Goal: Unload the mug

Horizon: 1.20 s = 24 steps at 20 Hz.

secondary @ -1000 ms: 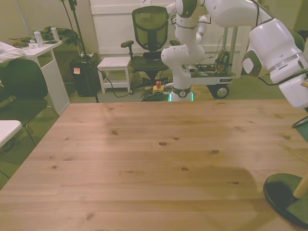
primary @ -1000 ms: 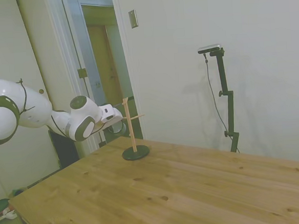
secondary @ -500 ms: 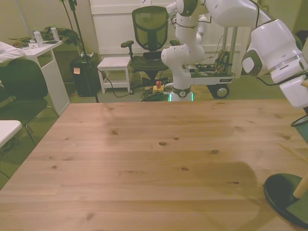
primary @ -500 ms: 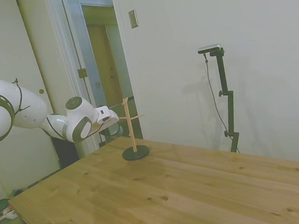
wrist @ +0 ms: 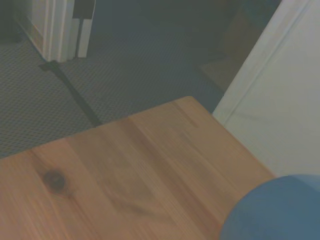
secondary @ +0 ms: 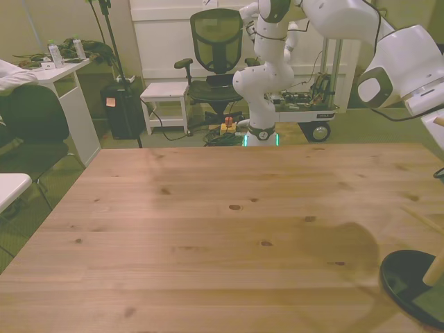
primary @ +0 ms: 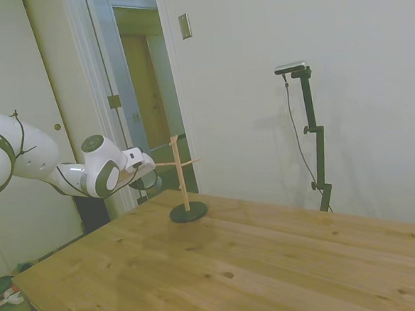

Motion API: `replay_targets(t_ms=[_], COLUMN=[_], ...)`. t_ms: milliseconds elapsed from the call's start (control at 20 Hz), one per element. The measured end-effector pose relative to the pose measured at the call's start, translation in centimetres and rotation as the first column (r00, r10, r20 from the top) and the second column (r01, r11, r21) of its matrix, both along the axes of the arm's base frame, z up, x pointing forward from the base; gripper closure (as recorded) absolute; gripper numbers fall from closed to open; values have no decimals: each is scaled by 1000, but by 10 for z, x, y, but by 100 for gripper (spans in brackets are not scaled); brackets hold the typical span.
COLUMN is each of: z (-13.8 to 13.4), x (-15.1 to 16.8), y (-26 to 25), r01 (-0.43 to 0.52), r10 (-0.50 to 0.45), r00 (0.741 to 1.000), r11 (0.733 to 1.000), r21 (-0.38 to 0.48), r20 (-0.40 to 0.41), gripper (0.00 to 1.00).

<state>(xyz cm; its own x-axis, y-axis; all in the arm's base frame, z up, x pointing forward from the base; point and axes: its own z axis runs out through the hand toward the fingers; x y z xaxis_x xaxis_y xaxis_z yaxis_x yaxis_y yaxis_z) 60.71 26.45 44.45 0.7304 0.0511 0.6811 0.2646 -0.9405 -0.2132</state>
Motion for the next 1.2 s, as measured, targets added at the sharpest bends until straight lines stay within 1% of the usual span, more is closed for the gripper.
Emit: replay_targets(t_ms=[100, 300, 500, 650, 800, 900, 1100, 1200], z=[-3, -10, -22, -33, -42, -50, -67, -75], x=[-3, -11, -30, -43, -46, -44, -45, -48], y=[3, -13, -33, -45, -68, -81, -98, -106], r01=[2, 53, 87, 117, 187, 228, 277, 293], r10=[-2, -54, -93, -126, -202, -249, -308, -334], r00=[1000, 996, 985, 974, 955, 936, 901, 878], r11=[1000, 999, 995, 991, 978, 968, 950, 941], r21=[-3, -15, -45, -58, -86, -109, -143, -168], r20=[-13, -68, -149, -186, -218, -248, -306, -342], gripper=[100, 100, 100, 100, 100, 100, 100, 100])
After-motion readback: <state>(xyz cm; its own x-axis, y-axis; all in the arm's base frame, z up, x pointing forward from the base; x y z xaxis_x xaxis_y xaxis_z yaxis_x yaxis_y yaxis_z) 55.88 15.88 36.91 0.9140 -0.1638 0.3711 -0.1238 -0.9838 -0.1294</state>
